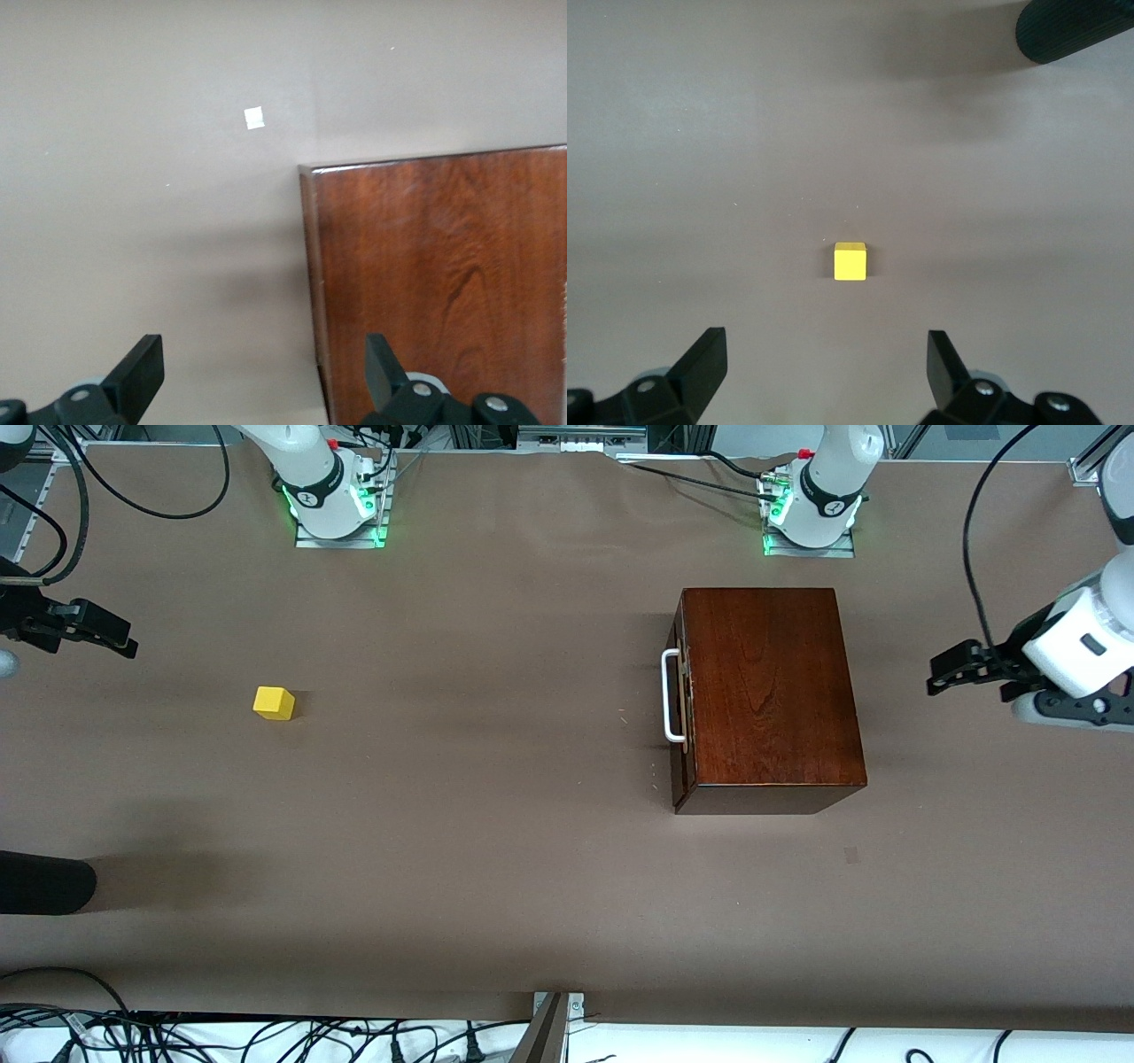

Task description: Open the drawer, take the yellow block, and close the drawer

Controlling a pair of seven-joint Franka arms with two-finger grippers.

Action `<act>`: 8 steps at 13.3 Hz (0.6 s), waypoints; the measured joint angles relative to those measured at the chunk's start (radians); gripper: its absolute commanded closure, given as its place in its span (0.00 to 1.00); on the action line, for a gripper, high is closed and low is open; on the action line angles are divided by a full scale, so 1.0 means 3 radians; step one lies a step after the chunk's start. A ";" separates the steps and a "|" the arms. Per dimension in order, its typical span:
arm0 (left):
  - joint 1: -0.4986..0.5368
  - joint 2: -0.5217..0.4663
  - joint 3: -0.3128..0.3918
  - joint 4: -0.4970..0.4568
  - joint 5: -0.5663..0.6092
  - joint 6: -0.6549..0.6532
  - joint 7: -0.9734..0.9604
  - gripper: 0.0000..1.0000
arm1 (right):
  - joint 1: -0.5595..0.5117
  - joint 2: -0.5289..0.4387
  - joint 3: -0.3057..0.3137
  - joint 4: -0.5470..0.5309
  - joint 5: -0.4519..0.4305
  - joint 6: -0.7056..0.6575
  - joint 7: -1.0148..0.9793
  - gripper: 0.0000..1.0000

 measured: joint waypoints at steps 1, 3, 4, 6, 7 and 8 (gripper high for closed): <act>0.0001 -0.0039 0.0008 -0.0034 0.0013 0.0011 0.0019 0.00 | 0.0000 0.0000 0.0000 0.0000 0.0000 0.0000 0.0000 0.00; -0.0008 -0.0062 0.0000 -0.0040 0.0016 0.0013 0.0021 0.00 | 0.0000 0.0000 0.0000 0.0001 0.0000 0.0000 0.0000 0.00; -0.0009 -0.0062 -0.0009 -0.0041 0.0016 0.0013 0.0020 0.00 | 0.0000 0.0000 0.0000 0.0001 0.0000 0.0000 0.0000 0.00; -0.0012 -0.0062 -0.0020 -0.0042 0.0016 0.0015 0.0020 0.00 | 0.0000 0.0000 0.0001 0.0001 0.0000 0.0000 0.0000 0.00; -0.0012 -0.0062 -0.0020 -0.0042 0.0017 0.0016 0.0020 0.00 | 0.0000 0.0000 0.0001 0.0001 0.0000 0.0000 0.0000 0.00; -0.0011 -0.0062 -0.0020 -0.0042 0.0017 0.0018 0.0020 0.00 | 0.0000 0.0000 0.0001 0.0001 0.0000 0.0000 0.0000 0.00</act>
